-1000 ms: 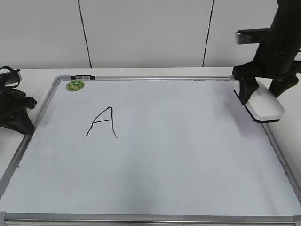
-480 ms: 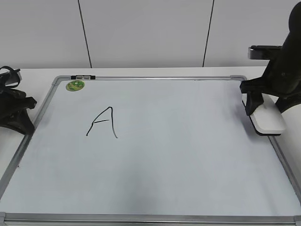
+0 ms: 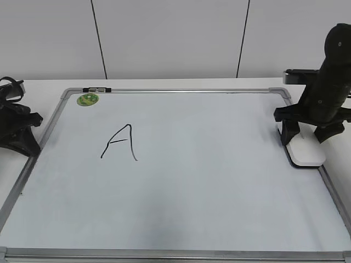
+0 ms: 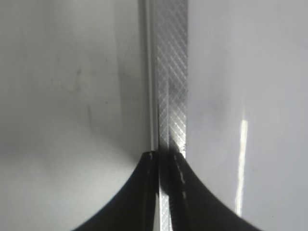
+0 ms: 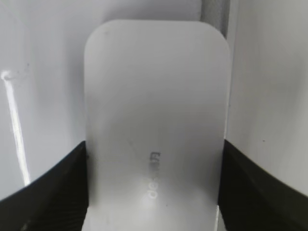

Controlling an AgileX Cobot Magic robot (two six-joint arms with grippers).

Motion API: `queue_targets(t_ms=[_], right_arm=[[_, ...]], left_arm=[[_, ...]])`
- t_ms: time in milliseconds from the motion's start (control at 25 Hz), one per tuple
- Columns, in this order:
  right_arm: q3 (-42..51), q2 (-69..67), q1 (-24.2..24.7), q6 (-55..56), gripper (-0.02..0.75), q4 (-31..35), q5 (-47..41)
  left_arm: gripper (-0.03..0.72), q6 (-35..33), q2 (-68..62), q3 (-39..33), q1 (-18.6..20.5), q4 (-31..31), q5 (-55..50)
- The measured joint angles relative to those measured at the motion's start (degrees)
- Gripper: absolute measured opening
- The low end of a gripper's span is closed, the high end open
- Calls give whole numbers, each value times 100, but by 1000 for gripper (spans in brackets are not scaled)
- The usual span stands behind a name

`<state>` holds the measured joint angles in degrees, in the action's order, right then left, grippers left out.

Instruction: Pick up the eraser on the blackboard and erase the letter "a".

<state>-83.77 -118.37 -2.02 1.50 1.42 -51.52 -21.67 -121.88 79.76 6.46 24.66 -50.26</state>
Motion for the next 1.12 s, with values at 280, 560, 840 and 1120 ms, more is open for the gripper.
queue_targets(t_ms=[280, 560, 840, 1120], right_arm=[[-59, -101, 0, 22, 533, 0, -4], [-289, -246, 0, 22, 613, -10, -164], [-1044, -244, 0, 22, 620, -10, -1115], [-1504, -244, 0, -19, 609, -21, -1542]], left_arm=[[31, 0, 0, 0, 0, 13, 0], [31, 0, 0, 0, 0, 13, 0], [34, 0, 0, 0, 0, 13, 0], [120, -21, -4, 51, 0, -8, -12]])
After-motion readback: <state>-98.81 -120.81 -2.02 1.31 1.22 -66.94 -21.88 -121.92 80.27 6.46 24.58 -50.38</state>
